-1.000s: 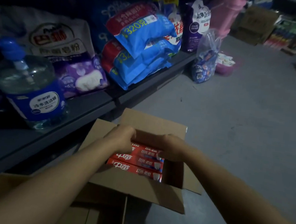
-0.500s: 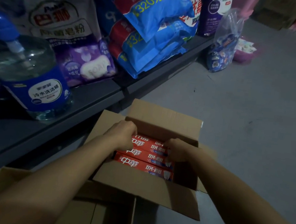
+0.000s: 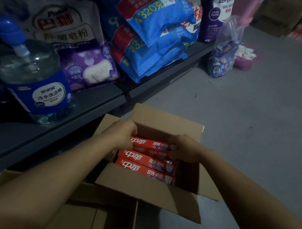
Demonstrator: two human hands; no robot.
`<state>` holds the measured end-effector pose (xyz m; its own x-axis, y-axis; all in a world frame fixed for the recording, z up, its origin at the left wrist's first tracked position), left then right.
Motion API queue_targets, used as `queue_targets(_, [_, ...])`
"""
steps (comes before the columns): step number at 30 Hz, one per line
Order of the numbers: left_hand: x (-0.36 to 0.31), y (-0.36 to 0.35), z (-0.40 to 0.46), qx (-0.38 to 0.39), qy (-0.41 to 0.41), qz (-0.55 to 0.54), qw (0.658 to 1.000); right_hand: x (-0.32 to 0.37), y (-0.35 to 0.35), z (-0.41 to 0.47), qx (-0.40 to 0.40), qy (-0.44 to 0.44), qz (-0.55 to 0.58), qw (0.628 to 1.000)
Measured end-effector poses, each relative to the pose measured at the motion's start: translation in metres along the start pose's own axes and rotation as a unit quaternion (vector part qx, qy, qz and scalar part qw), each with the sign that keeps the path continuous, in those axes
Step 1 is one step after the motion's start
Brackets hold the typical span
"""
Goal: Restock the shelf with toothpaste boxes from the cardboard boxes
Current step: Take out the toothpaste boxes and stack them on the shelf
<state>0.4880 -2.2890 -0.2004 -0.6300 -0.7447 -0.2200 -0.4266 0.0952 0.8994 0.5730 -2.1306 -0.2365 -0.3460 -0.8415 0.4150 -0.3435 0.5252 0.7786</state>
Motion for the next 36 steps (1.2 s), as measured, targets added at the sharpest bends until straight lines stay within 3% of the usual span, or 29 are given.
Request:
queue_targets(3, [0.001, 0.019, -0.008, -0.006, -0.002, 0.004, 1.000, 0.007, 0.023, -0.018, -0.013, 0.007, 0.010, 1.000])
queue_targets(13, [0.014, 0.132, -0.055, -0.090, 0.003, 0.054, 0.994, 0.034, 0.100, -0.076, 0.015, -0.007, 0.246, 0.969])
queue_targets(24, [0.047, 0.247, -0.152, -0.156, -0.001, 0.093, 0.983, 0.167, 0.203, -0.123, -0.009, 0.118, 0.216, 0.969])
queue_targets(29, [0.082, 0.304, -0.206, -0.203, 0.033, 0.084, 0.975, 0.246, 0.244, -0.139, -0.037, 0.195, 0.179, 0.964])
queue_targets(36, [0.131, 0.363, -0.277, -0.246, 0.080, 0.063, 0.964, 0.341, 0.277, -0.149, -0.014, 0.276, 0.169, 0.946])
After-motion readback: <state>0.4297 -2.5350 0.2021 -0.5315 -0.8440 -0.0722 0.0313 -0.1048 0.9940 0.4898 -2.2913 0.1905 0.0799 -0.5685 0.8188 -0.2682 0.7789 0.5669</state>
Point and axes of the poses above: each hand's wrist, its own z-axis towards the middle knuckle, its own y-axis out of the back of the hand, x = y × z, the point moved 8 cm from there along z, towards the middle knuckle, and after that the axes turned 11 degrees about z, right-handed, at the moved point
